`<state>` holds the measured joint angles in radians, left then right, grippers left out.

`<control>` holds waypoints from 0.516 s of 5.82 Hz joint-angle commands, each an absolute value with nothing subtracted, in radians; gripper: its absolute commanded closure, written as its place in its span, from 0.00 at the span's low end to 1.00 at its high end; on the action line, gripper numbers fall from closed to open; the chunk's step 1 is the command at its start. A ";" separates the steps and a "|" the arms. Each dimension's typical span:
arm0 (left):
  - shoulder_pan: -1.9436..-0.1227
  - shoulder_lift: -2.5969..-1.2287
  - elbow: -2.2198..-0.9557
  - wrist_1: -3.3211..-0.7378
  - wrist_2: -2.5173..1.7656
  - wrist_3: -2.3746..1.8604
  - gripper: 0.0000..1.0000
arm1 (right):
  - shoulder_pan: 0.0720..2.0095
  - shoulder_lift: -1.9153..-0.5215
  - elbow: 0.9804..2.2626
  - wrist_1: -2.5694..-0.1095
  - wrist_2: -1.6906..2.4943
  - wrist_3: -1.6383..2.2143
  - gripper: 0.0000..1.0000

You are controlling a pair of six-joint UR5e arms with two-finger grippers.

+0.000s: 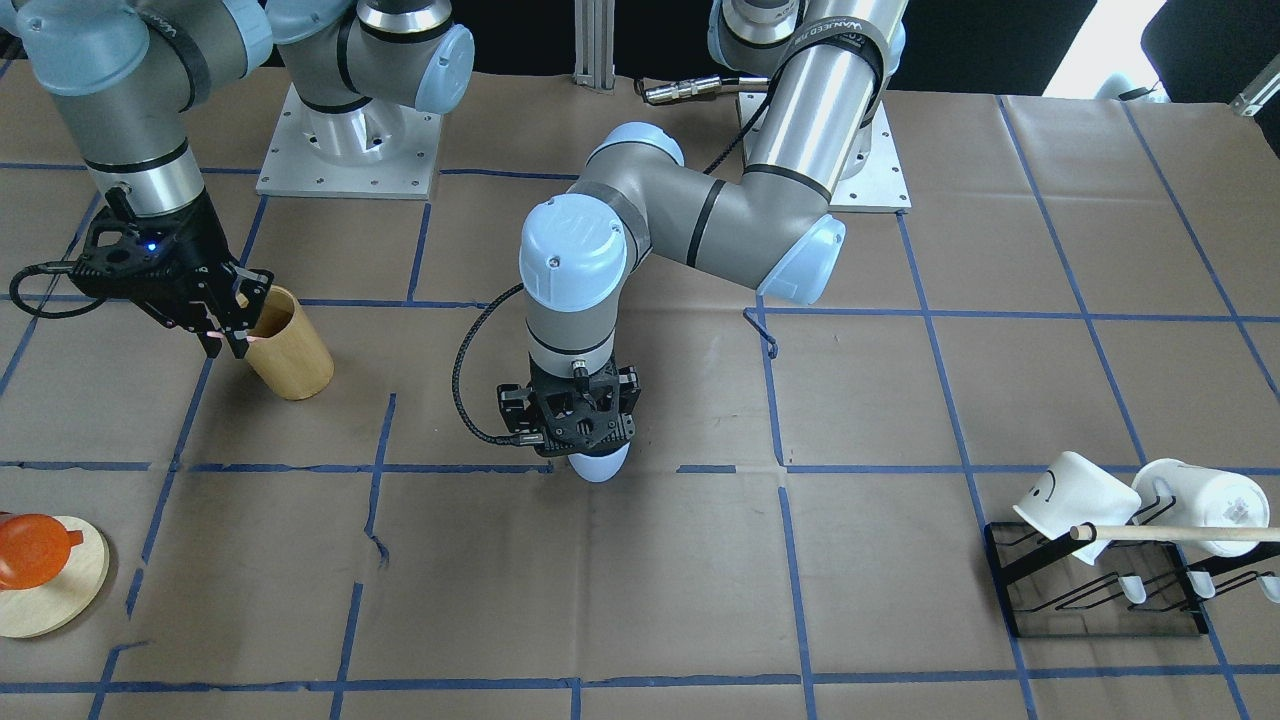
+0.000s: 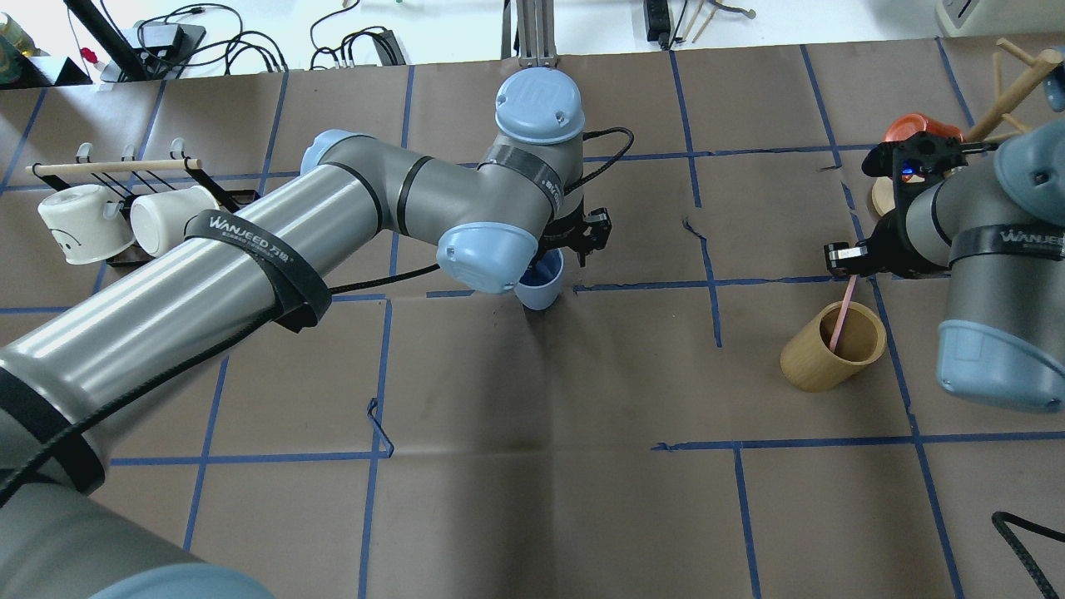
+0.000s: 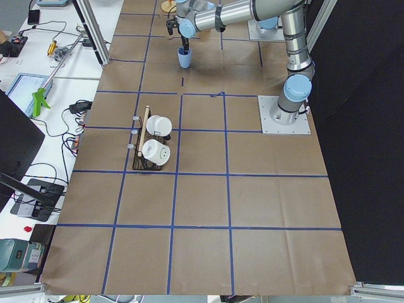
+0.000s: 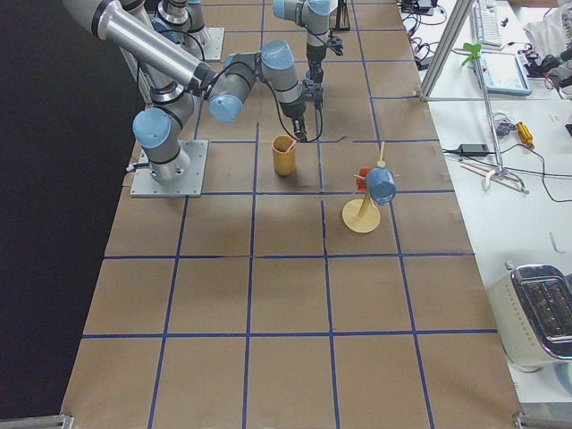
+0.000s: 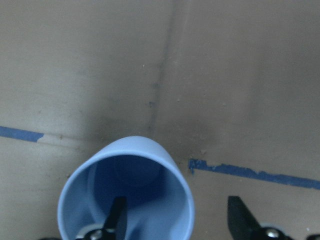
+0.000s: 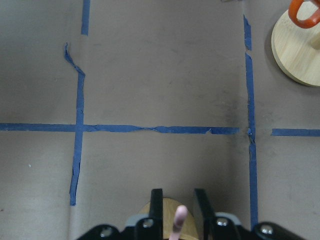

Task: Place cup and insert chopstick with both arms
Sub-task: 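Set the blue cup at table center while the right gripper grasps the chopstick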

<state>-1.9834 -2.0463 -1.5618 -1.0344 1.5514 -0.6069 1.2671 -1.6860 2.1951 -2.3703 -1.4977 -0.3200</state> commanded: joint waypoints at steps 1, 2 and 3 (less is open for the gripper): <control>-1.947 -1.969 -1.501 -1.131 1.552 -0.586 0.01 | 1.267 -1.687 2.192 -2.378 -1.485 -0.319 0.89; -1.886 -1.901 -1.470 -1.240 1.496 -0.537 0.01 | 1.267 -1.695 2.174 -2.375 -1.485 -0.315 0.90; -1.790 -1.816 -1.459 -1.318 1.423 -0.449 0.01 | 1.269 -1.700 2.140 -2.362 -1.486 -0.313 0.90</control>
